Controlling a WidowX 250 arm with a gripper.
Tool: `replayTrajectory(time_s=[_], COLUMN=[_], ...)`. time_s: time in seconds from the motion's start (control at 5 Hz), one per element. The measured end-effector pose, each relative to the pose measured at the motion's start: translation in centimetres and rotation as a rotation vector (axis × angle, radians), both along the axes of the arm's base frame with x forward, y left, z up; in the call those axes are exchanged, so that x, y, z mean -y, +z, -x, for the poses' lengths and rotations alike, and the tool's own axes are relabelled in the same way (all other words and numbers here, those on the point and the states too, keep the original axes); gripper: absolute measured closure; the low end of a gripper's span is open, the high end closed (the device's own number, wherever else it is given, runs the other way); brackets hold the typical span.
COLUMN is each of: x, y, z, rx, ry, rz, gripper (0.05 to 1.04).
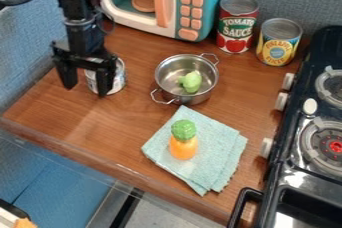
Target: Moved the object down to the center of the table
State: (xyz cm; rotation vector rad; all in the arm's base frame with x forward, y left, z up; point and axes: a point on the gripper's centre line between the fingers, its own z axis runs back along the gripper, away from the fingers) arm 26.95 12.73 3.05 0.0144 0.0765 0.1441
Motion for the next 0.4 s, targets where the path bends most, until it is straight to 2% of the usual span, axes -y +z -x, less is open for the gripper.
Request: replayTrajectory(time_s=[0.2, 0.4], x=[0.3, 0.4], y=[1.2, 2.8], z=[2.9, 2.3], rx=[-0.011, 0.082], ry=[0.022, 0.021], rz=[0.007, 0.031], gripper=[0.083, 0.083])
